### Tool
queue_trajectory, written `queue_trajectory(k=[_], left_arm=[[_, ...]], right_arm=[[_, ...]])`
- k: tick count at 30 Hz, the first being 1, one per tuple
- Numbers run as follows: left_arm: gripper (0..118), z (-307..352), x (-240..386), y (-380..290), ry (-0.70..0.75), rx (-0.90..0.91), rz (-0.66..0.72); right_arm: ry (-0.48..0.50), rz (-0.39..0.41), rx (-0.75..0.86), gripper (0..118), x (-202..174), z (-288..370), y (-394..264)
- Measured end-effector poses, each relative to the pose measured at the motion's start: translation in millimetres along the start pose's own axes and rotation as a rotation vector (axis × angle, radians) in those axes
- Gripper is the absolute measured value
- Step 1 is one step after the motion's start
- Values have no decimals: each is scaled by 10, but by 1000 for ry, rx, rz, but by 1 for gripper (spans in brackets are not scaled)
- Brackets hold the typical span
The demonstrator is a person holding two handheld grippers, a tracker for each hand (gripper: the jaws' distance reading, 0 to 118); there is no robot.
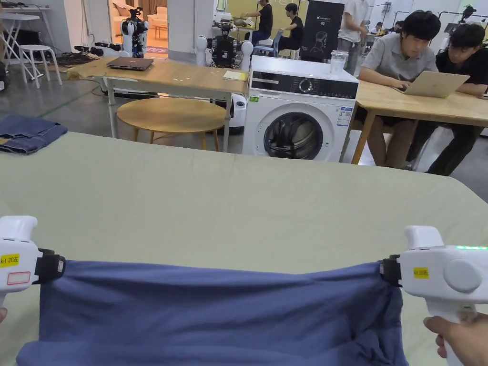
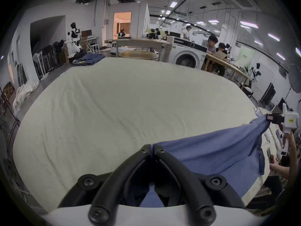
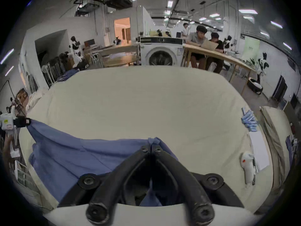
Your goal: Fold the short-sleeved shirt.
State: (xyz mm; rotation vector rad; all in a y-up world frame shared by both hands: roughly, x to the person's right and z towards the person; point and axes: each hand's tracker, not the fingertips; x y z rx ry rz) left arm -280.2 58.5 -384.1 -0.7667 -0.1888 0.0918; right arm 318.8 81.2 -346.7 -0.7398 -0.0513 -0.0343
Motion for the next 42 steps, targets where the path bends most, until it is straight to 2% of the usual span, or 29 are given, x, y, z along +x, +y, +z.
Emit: queue_trajectory(k=[6,12,22,25,29,33,34,36,37,38,42], left_arm=[[0,393,-64,-231,-21,36,4],[0,621,-138,-666,-38,7,3],[0,438,-196,-1490,-21,-247,-27],[0,305,-184,-1584,-16,-295,-48],[0,241,-158,-1538,3,-299,-46],[0,234,-126,-1493,11,-312,-47],[0,254,-132,-1462,9,-317,-35],[22,338,-116,-1396,41,-277,-15],[34,375,-98,-1365,67,-250,-19],[43,425,-64,-1328,74,-208,-18],[48,586,89,-1189,-17,-56,46]], right_arm=[[-11,24,28,0,-53,568,-350],[-33,46,-36,0,-111,851,-914],[-77,110,-289,0,-129,543,-1798],[-79,95,-335,0,-67,343,-1940],[-75,81,-342,0,-70,247,-1963],[-79,107,-343,1,-125,231,-1926],[-77,110,-347,4,-127,257,-1900],[-62,107,-341,42,-141,378,-1827],[-77,109,-305,57,-164,456,-1794],[-92,123,-258,60,-187,538,-1742],[-139,115,-125,60,-332,794,-1536]])
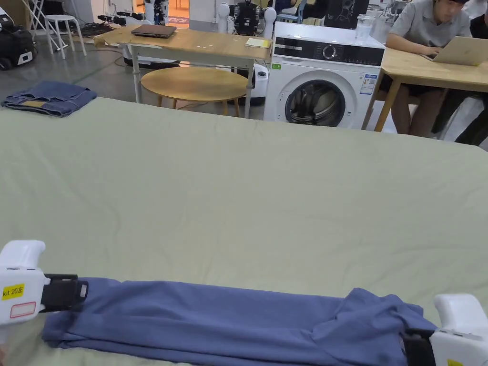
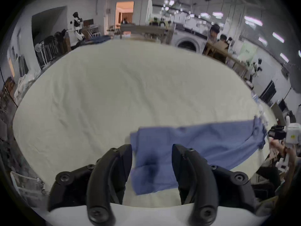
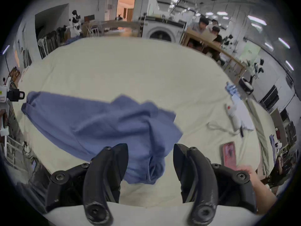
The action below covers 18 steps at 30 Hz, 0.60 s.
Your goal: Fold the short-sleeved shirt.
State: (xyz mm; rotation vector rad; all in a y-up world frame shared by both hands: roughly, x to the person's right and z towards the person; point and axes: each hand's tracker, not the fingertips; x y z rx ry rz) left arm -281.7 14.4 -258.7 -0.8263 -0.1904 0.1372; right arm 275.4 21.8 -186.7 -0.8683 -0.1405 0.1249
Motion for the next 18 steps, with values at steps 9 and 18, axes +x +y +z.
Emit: queue_trajectory(k=[9,18], left_arm=[[48,16,611,117,27,382,-107],[0,109,1028,166,126,654,-194]], right_arm=[[3,-209,494,59,-429,117,241],[-9,-215,731,0,-1071,216,469]])
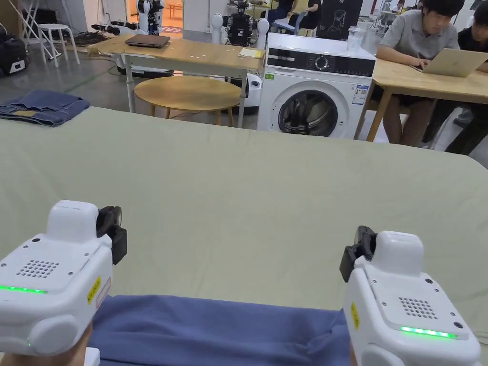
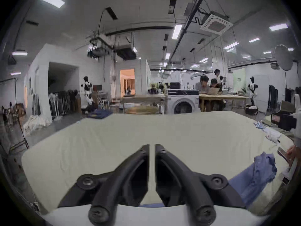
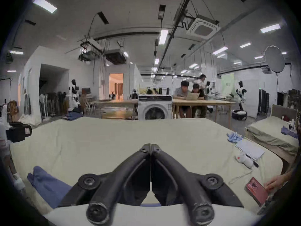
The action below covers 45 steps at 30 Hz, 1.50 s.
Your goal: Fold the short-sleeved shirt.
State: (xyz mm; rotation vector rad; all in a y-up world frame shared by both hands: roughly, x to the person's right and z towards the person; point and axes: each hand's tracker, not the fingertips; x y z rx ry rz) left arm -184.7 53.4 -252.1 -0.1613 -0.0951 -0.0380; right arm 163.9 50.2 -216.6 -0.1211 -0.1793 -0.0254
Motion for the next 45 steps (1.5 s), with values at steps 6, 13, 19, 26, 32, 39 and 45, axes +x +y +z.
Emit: queue_trajectory(k=[6,13,19,26,32,39,45], left_arm=[[0,-15,-91,74,7,-22,16],[0,26,-757,38,-33,-224,103],[0,-198,-1713,-341,-211,-558,339],[52,-433,-2304,-886,-406,-801,658],[71,-564,-2334,-1191,-505,-866,792],[71,-746,-2116,-1639,-718,-851,1070],[34,-839,-1890,-1612,-724,-890,980]], right_arm=[[22,8,40,0,-247,-36,32],[79,22,32,0,-397,-104,4],[124,56,-34,0,-480,-225,-64],[145,97,-93,0,-526,-292,-190],[142,91,-140,0,-472,-333,-277],[131,92,-176,0,-407,-344,-355],[128,71,-198,0,-383,-368,-377]])
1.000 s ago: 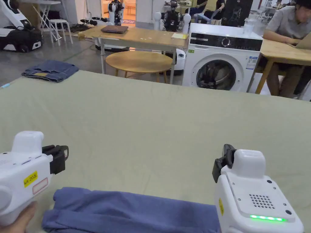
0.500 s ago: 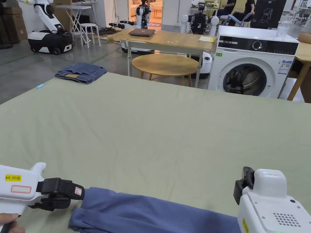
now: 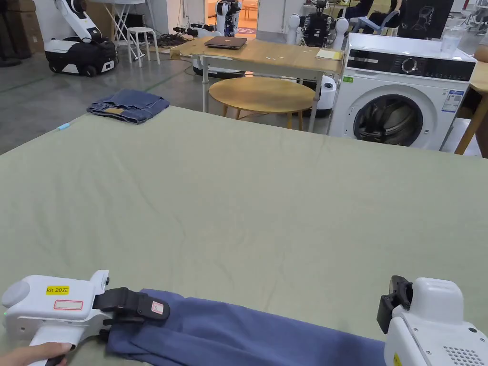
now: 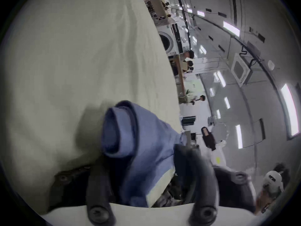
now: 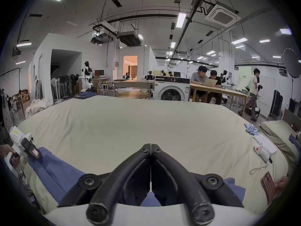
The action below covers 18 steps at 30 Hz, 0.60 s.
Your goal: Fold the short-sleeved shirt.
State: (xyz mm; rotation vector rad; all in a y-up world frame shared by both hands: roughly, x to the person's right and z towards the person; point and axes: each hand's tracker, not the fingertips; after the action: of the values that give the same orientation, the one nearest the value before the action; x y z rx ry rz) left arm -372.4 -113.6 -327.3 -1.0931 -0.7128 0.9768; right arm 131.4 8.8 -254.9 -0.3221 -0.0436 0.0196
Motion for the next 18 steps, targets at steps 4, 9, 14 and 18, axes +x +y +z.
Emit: queue_trajectory(k=[4,9,14,18], left_arm=[[3,15,-27,-5,61,30,16],[2,102,199,-54,136,53,-57],[2,260,442,-21,166,86,-99],[2,571,624,57,214,122,-141]], right_arm=[[2,-6,-6,0,8,-17,1],[3,-16,-3,0,36,-12,21],[7,-17,4,0,53,-9,57],[16,-20,11,0,47,-13,92]])
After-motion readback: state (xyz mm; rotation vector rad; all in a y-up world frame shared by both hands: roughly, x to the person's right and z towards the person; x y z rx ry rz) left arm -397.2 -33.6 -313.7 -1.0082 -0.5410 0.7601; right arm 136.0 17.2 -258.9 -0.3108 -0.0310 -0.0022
